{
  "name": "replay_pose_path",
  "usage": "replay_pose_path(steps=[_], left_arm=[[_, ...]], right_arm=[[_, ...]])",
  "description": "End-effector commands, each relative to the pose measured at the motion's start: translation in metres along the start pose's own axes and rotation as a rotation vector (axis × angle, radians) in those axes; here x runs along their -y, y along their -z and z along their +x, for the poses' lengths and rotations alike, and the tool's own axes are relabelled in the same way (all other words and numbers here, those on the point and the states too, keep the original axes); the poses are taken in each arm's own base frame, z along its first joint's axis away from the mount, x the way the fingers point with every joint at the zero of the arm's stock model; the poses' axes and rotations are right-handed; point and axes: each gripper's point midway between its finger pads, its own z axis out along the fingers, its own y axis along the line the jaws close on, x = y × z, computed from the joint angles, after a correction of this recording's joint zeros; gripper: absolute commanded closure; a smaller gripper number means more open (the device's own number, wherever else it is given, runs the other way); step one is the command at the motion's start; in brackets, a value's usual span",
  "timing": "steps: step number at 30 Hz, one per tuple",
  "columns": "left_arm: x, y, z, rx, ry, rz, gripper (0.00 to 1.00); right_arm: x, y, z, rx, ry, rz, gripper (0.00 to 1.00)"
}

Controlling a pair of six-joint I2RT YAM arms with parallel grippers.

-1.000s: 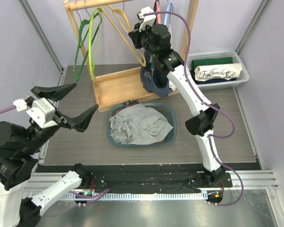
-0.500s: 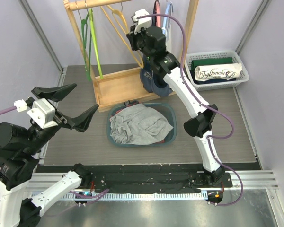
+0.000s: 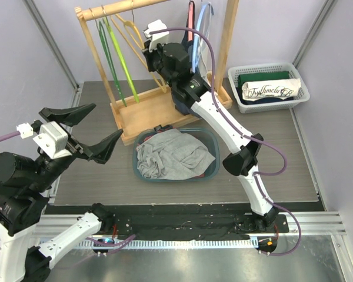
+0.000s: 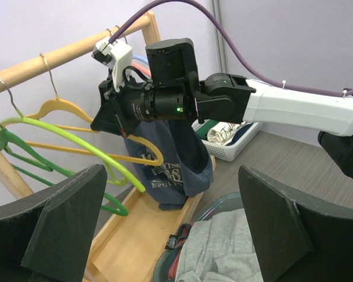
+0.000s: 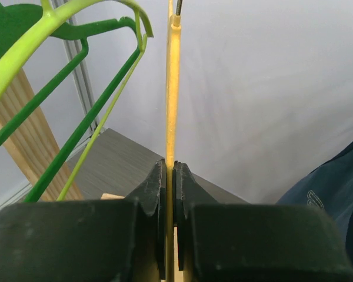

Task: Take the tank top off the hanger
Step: Place the hanger at the clothesline, then pick up the hanger from the clothesline.

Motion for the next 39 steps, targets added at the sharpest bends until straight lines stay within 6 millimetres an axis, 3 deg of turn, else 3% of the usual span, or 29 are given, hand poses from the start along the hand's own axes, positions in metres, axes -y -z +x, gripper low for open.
replay_pose_path(steps=[1,3,4,5,7,8,10,12,14,15,22,28,35,39], left_arm=[[-0.005,-0.001,-0.014,0.057,0.002,-0.024,0.00],[-0.006,-0.001,-0.015,0.059,0.001,-0.030,0.00],[-0.007,-0.001,-0.015,0.058,0.001,-0.036,0.00],[-0.008,-0.002,-0.014,0.055,0.002,-0.040,0.00],[-0.008,-0.003,-0.013,0.051,0.002,-0.043,0.00],[-0.009,-0.003,-0.012,0.049,0.004,-0.045,0.00],[-0.009,-0.004,-0.011,0.047,0.008,-0.049,0.00],[-0.011,-0.005,-0.008,0.038,0.015,-0.058,0.00],[-0.010,-0.005,-0.004,0.031,0.029,-0.061,0.00],[-0.011,-0.005,-0.003,0.029,0.033,-0.066,0.00],[-0.016,-0.012,0.016,-0.011,0.068,-0.105,0.00],[-0.025,-0.017,0.063,-0.138,0.068,-0.173,0.00],[-0.035,-0.023,0.138,-0.311,0.043,-0.260,0.00],[-0.016,-0.030,0.143,-0.316,0.076,-0.159,0.00]], right_arm=[[-0.028,0.007,-0.003,-0.009,-0.005,-0.077,0.99],[-0.026,0.008,-0.001,-0.020,-0.007,-0.065,0.96],[-0.023,0.011,-0.005,-0.019,-0.008,-0.053,0.89],[-0.020,0.012,0.000,-0.033,-0.001,-0.038,0.71],[-0.014,0.016,0.001,-0.050,0.016,-0.020,0.56],[-0.010,0.022,-0.010,-0.041,0.016,-0.012,0.38],[0.000,0.030,-0.016,-0.053,0.020,0.011,0.29],[0.015,0.045,-0.032,-0.046,0.016,0.033,0.27],[0.032,0.051,-0.031,-0.061,-0.003,0.058,0.26],[0.041,0.062,-0.048,-0.038,-0.017,0.064,0.25],[0.073,0.088,-0.061,-0.059,-0.034,0.076,0.20],[0.102,0.101,-0.059,-0.083,-0.046,0.124,0.20],[0.108,0.106,-0.062,-0.083,-0.035,0.111,0.20],[0.118,0.107,-0.064,-0.077,-0.044,0.114,0.19]])
